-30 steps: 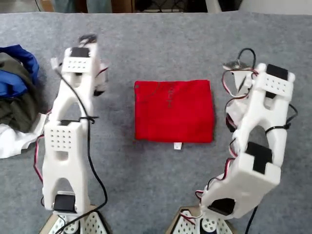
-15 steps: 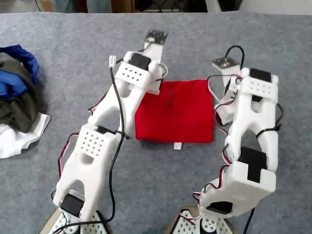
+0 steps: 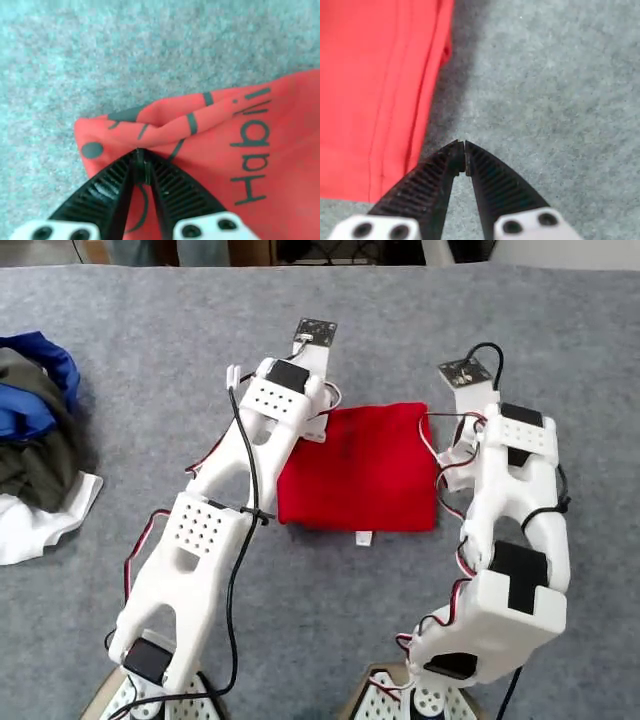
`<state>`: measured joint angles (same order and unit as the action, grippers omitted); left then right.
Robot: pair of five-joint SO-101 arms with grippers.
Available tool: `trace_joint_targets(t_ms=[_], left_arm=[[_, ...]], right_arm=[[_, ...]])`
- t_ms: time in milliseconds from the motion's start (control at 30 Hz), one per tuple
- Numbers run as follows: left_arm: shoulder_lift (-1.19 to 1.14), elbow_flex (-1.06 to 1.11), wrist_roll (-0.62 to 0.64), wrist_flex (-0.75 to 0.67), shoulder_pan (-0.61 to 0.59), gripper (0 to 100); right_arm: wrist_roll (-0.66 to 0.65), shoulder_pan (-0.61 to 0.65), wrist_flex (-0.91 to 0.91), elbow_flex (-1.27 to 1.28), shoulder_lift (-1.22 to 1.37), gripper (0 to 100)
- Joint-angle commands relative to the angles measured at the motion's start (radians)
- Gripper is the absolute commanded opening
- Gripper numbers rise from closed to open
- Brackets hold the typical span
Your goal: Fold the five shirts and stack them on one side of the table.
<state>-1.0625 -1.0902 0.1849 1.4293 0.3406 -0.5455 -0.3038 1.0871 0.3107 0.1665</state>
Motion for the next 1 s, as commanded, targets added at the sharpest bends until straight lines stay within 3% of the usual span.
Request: trace_joint_targets(t_ms=[0,233,433,500,700,900,967], left_arm=[[0.058,-0.151,0.005,0.074,-0.012,3],[0.091,-0.504,-0.012,0.324,-0.054,3],[0.127,-0.545,-0.126,0.336,-0.127,3],[0.170,-0.455,-0.132,0.336,-0.153,3],[0.410,0.038,-0.135,0.334,-0.200,3],[0.638,0.516,-0.130,0.275,-0.294,3],[0.694,0.702,-0.129,0.196,-0.344,3]], right_arm=[[-0.002,-0.023,0.049,-0.045,-0.042,1.5],[-0.002,-0.015,0.453,-0.203,-0.111,1.5],[0.009,0.009,0.557,-0.177,-0.275,1.5],[0.080,0.032,0.562,-0.130,-0.321,1.5],[0.463,0.149,0.385,0.036,-0.343,3.1],[0.727,0.273,0.138,0.151,-0.343,30.6],[0.809,0.305,0.058,0.173,-0.343,34.9]])
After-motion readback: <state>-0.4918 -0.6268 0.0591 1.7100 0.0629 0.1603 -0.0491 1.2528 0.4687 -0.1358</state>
